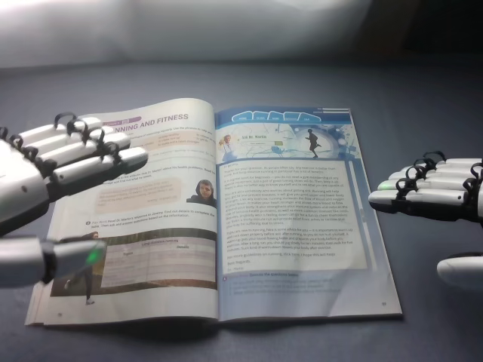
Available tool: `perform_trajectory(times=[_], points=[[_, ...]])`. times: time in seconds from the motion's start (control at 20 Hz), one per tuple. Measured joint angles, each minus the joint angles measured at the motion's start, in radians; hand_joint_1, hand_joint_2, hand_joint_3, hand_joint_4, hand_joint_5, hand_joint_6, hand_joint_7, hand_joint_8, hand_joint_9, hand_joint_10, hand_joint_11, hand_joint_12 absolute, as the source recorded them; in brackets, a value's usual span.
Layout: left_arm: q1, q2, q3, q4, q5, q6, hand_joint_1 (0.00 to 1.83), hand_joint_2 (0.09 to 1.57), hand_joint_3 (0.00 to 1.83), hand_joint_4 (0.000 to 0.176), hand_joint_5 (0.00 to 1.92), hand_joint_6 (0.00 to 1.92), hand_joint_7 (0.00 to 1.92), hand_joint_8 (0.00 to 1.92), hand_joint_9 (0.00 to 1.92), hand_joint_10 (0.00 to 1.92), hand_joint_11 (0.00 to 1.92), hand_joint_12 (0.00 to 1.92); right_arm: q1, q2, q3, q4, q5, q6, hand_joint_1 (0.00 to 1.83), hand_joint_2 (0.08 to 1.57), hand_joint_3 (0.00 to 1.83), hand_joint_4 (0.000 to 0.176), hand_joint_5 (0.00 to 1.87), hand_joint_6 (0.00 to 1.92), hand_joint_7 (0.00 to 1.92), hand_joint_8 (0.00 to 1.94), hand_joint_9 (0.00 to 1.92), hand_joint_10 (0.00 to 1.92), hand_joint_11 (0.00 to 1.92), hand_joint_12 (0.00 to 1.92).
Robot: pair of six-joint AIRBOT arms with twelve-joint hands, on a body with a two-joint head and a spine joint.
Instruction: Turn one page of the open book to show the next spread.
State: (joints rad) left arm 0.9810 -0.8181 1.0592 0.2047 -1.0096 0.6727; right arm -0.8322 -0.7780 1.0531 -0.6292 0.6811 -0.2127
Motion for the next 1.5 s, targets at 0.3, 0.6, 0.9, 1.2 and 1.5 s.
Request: perform_trajectory(times=[0.3,0.6,0.9,1.2,1.5], points=[[-0.005,-0.001,0.000,-0.001,0.007,-0.004,0.04,1.37,0.01,0.045,0.00,0.00,0.00,0.00,0.00,0.00,0.00,0.00,0.000,0.000,-0.003,0.000,-0.001,0.000,0.16,1.38,0.01,0.000,0.01,0.00,0.00,0.00,0.00,0.00,0.00,0.00],[-0.005,0.004,0.000,-0.048,0.008,0.032,0.19,1.38,0.00,0.027,0.01,0.00,0.00,0.00,0.00,0.00,0.00,0.00,0.002,0.009,-0.017,-0.045,-0.009,0.010,0.01,1.39,0.01,0.000,0.00,0.00,0.00,0.00,0.00,0.00,0.00,0.00],[0.006,0.021,-0.010,-0.100,-0.009,0.064,0.28,1.37,0.00,0.000,0.01,0.00,0.00,0.00,0.00,0.00,0.00,0.00,0.033,-0.026,-0.003,-0.212,-0.062,0.136,0.00,1.36,0.00,0.000,0.13,0.00,0.04,0.00,0.00,0.00,0.00,0.17],[0.020,0.037,-0.016,-0.121,-0.040,0.084,0.26,1.38,0.00,0.000,0.01,0.00,0.00,0.00,0.00,0.00,0.00,0.00,0.044,-0.070,0.023,-0.328,-0.089,0.233,0.00,1.34,0.00,0.000,0.09,0.00,0.03,0.00,0.00,0.00,0.00,0.00],[0.025,0.047,-0.024,-0.140,-0.059,0.097,0.29,1.37,0.00,0.000,0.02,0.00,0.00,0.00,0.00,0.00,0.00,0.00,0.045,-0.113,0.048,-0.391,-0.092,0.288,0.00,1.36,0.01,0.000,0.08,0.00,0.02,0.00,0.00,0.00,0.00,0.00]])
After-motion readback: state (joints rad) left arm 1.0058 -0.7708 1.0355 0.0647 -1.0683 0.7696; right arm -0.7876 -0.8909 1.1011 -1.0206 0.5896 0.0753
